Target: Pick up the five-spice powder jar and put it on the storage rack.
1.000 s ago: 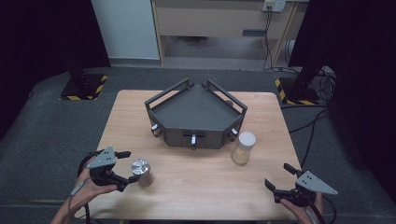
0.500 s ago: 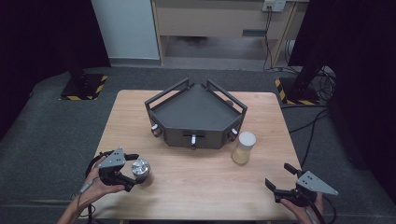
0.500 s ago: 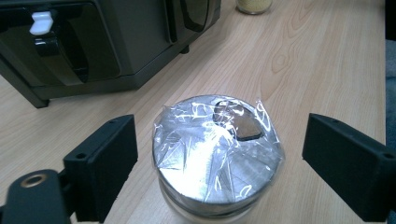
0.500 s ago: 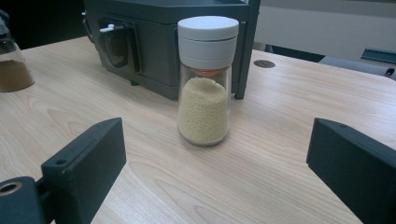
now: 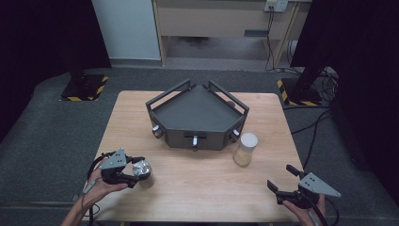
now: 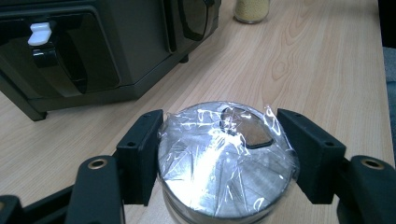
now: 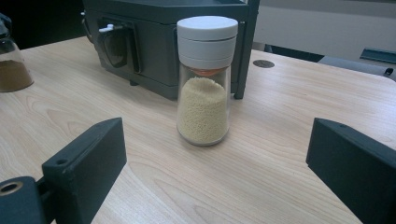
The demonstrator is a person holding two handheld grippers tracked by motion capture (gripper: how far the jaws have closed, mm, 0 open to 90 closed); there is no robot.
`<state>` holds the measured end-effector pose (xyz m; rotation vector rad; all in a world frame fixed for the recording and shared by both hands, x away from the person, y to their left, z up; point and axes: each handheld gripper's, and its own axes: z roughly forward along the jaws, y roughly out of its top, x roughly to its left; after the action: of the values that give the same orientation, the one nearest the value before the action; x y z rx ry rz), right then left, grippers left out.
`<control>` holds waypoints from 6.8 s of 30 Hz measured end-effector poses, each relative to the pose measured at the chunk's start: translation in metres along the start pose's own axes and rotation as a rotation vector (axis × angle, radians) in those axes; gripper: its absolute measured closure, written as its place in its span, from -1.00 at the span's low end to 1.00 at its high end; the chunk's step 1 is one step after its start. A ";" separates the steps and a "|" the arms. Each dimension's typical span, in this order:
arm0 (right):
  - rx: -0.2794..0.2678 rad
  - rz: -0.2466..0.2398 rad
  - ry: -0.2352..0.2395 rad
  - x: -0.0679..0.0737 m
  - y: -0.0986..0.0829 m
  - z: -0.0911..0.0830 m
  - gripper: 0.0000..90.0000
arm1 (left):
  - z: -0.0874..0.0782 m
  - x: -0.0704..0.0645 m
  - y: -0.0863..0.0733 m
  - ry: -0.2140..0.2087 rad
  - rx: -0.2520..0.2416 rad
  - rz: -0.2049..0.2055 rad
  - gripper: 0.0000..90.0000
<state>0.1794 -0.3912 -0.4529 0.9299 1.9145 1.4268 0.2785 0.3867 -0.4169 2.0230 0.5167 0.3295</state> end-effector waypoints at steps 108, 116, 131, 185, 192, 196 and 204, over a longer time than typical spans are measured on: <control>0.000 0.025 -0.002 -0.004 -0.002 0.000 -0.86 | 0.101 0.127 0.205 0.087 0.033 -0.048 -0.27; -0.002 0.024 -0.002 -0.004 -0.002 0.000 -0.86 | 0.100 0.117 0.213 0.136 0.033 -0.067 -0.78; -0.005 0.023 0.001 -0.004 -0.003 0.000 -0.86 | 0.051 0.111 0.232 0.046 -0.147 -0.017 -0.80; 0.005 0.020 0.003 -0.003 -0.001 0.002 -0.86 | -0.026 -0.029 0.043 0.113 -0.325 0.026 -0.83; 0.004 0.022 0.003 -0.003 -0.001 0.002 -0.86 | -0.016 -0.038 0.006 0.132 -0.327 -0.042 -0.83; 0.005 0.021 0.003 -0.003 -0.001 0.002 -0.86 | -0.013 -0.043 -0.009 0.137 -0.317 -0.072 -0.83; 0.002 0.020 0.002 -0.003 -0.001 0.002 -0.86 | -0.010 -0.049 -0.028 0.140 -0.317 -0.091 -0.82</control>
<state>0.1824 -0.3929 -0.4547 0.9517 1.9129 1.4385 0.2249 0.3824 -0.4371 1.6726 0.6016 0.4693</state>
